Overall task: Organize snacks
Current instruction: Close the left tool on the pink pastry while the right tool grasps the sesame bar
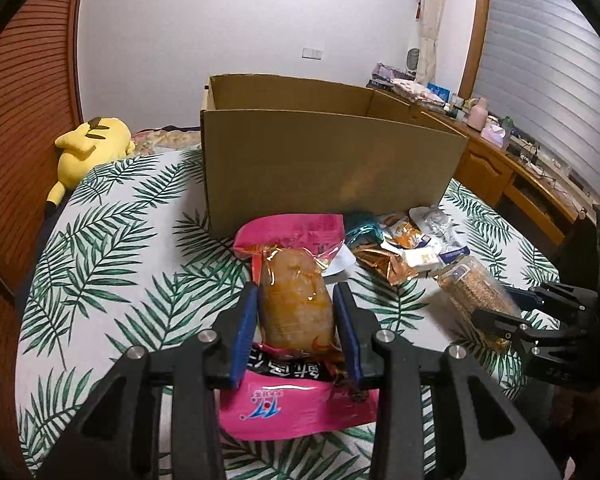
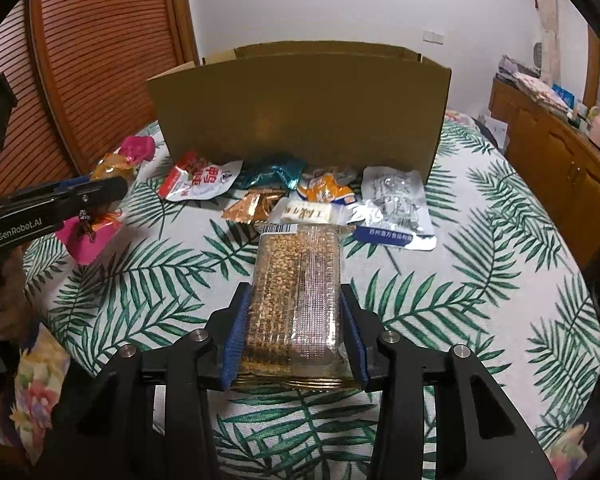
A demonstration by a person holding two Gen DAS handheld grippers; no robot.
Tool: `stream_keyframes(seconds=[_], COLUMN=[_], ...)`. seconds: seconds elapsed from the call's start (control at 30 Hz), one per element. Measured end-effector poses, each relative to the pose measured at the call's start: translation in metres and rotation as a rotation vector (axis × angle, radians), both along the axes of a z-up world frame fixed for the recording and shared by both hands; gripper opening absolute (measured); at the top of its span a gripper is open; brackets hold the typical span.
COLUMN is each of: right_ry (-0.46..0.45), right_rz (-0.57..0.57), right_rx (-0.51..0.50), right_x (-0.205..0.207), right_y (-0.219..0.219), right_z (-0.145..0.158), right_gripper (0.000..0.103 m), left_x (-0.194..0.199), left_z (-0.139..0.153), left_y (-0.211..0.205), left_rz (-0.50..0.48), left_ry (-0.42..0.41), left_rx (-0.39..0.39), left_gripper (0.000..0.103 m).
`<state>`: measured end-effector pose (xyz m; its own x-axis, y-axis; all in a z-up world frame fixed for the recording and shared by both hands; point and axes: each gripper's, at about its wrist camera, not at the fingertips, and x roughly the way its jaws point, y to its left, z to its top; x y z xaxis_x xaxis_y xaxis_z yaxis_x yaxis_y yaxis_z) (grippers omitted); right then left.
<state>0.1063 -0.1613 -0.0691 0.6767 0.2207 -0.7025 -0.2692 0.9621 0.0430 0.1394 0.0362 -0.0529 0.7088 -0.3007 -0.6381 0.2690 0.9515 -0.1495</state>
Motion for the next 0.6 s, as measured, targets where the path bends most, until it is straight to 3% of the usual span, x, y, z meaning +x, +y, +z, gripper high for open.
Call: stream_keyframes(seconds=[0.27, 0.6], right_ry=[-0.023, -0.055], right_rz=[-0.023, -0.028], right_rx=[-0.042, -0.069], right_x=[0.002, 0.015], right_y=[-0.002, 0.006], right_z=[0.019, 0.041], right_gripper=[0.042, 0.042], left_x=[0.002, 0.011], left_z=[0.012, 0.018], left_y=[-0.003, 0.007], left_rz=[-0.045, -0.029], left_ry=[-0.034, -0.044], left_rx=[-0.038, -0.017], left_gripper=[0.036, 0.036])
